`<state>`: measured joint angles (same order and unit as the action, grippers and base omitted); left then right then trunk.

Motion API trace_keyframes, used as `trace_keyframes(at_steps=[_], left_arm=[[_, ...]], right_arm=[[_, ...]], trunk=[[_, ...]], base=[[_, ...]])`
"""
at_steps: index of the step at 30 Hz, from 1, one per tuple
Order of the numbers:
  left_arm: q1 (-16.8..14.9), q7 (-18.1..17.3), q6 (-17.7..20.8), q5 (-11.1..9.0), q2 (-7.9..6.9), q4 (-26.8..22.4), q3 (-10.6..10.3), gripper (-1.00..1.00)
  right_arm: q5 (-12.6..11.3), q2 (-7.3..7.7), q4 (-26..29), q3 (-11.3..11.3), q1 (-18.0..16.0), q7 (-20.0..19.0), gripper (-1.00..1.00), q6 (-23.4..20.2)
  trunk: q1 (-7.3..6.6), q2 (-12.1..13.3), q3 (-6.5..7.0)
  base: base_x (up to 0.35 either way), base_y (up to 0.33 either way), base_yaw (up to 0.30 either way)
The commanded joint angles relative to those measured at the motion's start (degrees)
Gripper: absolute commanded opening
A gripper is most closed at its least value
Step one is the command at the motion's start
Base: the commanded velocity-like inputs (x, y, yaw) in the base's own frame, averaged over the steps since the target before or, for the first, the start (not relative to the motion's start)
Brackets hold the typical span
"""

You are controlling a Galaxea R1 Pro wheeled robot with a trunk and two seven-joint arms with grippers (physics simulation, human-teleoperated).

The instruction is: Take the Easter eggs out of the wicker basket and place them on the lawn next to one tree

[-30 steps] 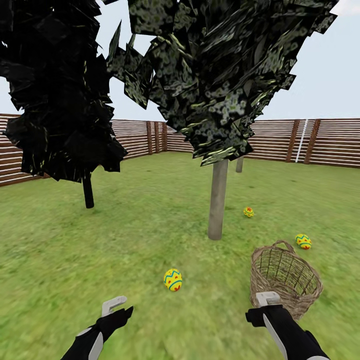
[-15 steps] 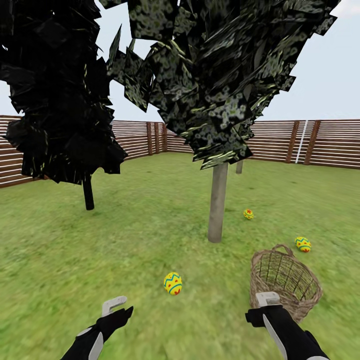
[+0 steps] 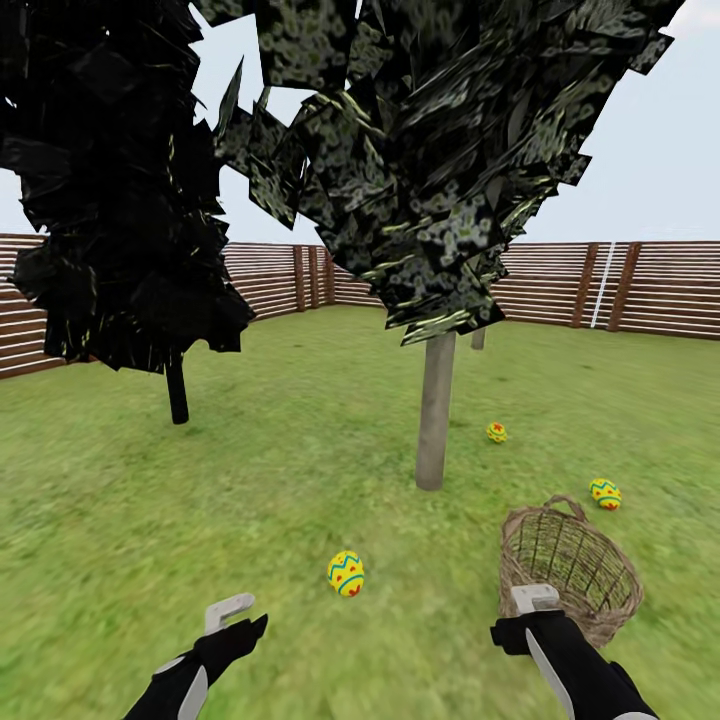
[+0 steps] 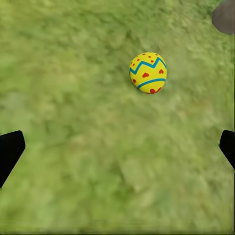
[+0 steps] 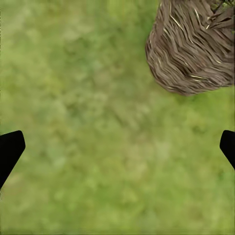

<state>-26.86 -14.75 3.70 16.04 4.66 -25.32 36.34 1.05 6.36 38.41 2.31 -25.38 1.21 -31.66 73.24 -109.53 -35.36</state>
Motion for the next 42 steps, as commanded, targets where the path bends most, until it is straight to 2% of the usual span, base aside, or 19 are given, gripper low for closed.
trace_keyframes(at_steps=[1,42], left_arm=[[0.0,-0.5,0.4,0.4,0.08,0.1,0.5,1.00],[0.0,-0.5,0.6,0.3,-0.11,0.8,0.7,1.00]], right_arm=[[0.1,0.05,0.1,0.2,0.0,0.1,1.00,-0.3],[-0.2,0.07,-0.1,0.2,0.0,0.1,1.00,-0.4]], trunk=[[-0.23,0.4,0.12],[-9.24,16.8,7.48]], base=[[0.000,0.000,0.000],[0.000,0.000,0.000]])
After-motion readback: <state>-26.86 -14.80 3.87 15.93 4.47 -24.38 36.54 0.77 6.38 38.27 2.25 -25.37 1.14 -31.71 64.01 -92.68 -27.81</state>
